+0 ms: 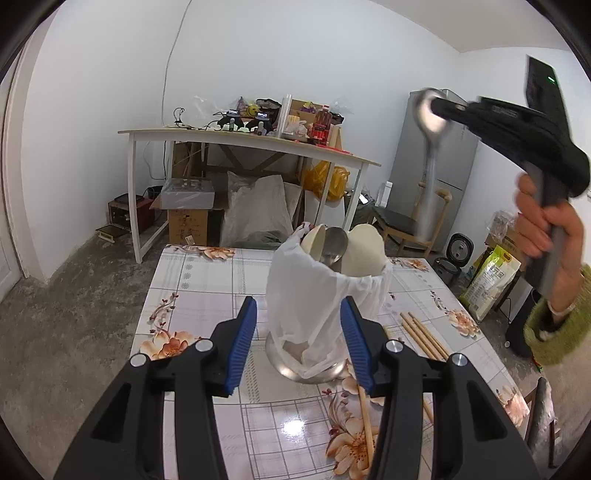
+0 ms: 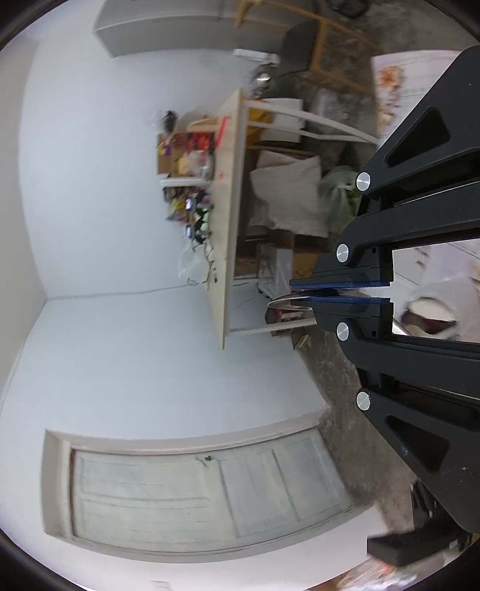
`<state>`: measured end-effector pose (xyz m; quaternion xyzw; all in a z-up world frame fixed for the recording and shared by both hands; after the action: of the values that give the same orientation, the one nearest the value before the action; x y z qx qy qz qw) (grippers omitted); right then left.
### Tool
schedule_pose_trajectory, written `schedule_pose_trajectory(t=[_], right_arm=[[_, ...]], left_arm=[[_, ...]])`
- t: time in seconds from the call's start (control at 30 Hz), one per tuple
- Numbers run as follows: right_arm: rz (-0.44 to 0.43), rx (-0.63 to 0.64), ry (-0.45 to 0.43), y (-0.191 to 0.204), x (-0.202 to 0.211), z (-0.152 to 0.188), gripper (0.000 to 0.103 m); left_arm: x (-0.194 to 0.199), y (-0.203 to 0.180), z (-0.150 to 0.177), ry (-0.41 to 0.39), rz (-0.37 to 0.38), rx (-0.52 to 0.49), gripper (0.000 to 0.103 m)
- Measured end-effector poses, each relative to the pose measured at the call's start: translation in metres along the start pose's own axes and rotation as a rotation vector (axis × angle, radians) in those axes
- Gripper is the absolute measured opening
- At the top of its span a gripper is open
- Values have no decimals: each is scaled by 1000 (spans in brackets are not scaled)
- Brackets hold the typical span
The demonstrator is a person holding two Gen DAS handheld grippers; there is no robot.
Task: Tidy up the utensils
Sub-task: 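Lower the cream ladle into the holder and open the left tool, then lower the steel spoon into the holder and open the right tool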
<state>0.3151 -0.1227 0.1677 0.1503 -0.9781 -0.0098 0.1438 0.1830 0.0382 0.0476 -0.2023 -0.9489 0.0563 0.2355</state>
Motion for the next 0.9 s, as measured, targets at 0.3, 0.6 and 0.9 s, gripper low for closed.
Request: schedule_pose_trajectory(t=[0.3,0.6,0.9], right_arm=[[59,263,52,31,-61,41,2],[38,384,155,48,-83,93,2],[-135,231,336,39,-80,109,27]], left_arm=[[-2,21,7,8,-17,30,46],[-5,32,13,19,-28,48,46],[-4,33,12,23,-25,53,46]])
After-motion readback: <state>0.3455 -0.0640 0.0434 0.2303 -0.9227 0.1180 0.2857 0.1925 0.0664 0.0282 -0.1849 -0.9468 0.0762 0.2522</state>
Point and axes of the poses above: each gripper's, at about its wrist camera, not at the fingertips, and x roughly against the way its jaws point, y to its left, z to its underside, the point moved 6 cm from there along -x, roughly the way its jaws point, and after that the axes turned 2 degrees about -y, right-handed, at the moved point
